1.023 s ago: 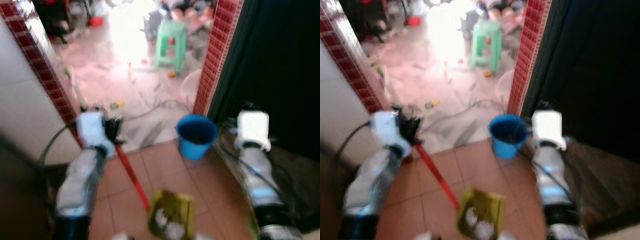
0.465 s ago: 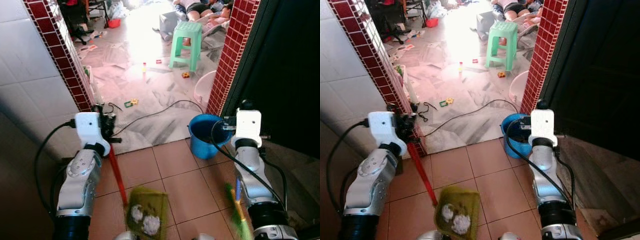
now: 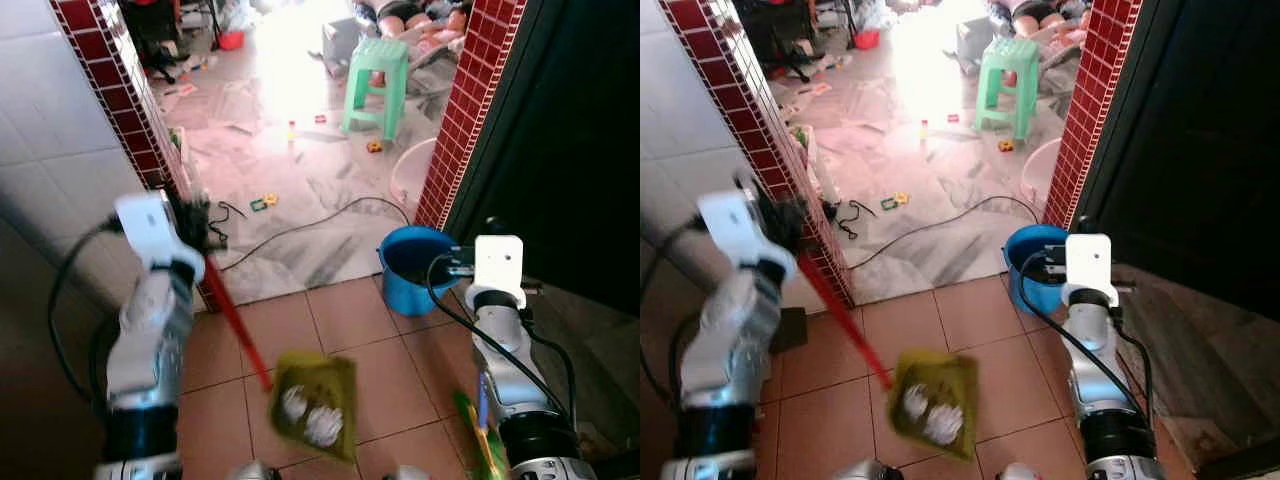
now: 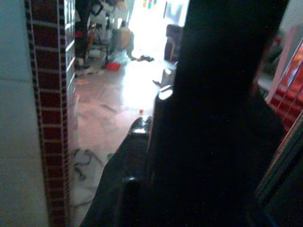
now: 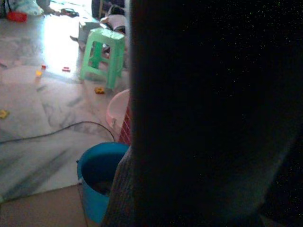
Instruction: Sweep floor
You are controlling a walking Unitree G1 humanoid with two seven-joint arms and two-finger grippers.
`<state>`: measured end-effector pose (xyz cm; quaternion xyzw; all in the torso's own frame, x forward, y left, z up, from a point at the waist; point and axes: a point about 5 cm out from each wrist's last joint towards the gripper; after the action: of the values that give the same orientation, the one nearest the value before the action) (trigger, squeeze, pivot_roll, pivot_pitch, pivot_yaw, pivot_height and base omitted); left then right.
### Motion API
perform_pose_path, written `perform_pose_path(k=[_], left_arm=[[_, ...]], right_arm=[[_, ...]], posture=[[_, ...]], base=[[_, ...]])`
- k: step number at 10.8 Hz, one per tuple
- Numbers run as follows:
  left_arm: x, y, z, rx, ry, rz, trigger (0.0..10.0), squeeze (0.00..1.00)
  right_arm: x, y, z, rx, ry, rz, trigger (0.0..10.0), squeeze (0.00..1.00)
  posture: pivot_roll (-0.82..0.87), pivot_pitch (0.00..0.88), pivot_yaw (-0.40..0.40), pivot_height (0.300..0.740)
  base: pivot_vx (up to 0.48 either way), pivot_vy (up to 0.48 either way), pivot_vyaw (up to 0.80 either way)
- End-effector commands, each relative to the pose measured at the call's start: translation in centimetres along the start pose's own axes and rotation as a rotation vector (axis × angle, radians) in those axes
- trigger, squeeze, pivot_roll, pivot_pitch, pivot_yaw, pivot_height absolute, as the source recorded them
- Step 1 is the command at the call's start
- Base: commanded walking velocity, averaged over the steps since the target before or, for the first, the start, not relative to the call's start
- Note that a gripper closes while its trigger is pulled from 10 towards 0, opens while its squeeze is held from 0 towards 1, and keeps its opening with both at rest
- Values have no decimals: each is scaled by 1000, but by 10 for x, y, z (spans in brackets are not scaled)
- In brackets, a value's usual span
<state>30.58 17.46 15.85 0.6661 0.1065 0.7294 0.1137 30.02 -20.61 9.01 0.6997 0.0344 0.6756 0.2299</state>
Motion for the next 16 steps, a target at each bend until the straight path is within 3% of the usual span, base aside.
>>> perform_pose_path(k=[1, 4, 8, 16], left_arm=[[30, 7, 6, -5, 111, -38, 10000, 0], [56, 18, 14, -24, 185, -106, 10000, 0], [66, 25, 17, -36, 200, -141, 10000, 0], [91, 22, 23, -2, 279, -167, 10000, 0]], right_arm=[[1, 2, 2, -10, -4, -12, 10000, 0], [1, -3, 2, 1, -4, -3, 10000, 0], [2, -7, 3, 11, 0, 3, 10000, 0], [2, -11, 3, 36, 8, 5, 10000, 0]], posture=[[-70, 0, 56, 740], [-69, 0, 60, 740], [-68, 0, 59, 740], [-67, 0, 56, 740]], base=[[259, 0, 0], [207, 0, 0], [370, 0, -463], [447, 0, 0]])
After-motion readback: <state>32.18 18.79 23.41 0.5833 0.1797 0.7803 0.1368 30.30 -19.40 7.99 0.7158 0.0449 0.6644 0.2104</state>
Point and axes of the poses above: a point about 5 cm out from each wrist's last joint towards the gripper, its own z axis pointing out of the wrist towards the gripper, its own x axis along the axis of the wrist's last joint, y = z × x, and after that the axes turned 4 degrees about -z, right-handed
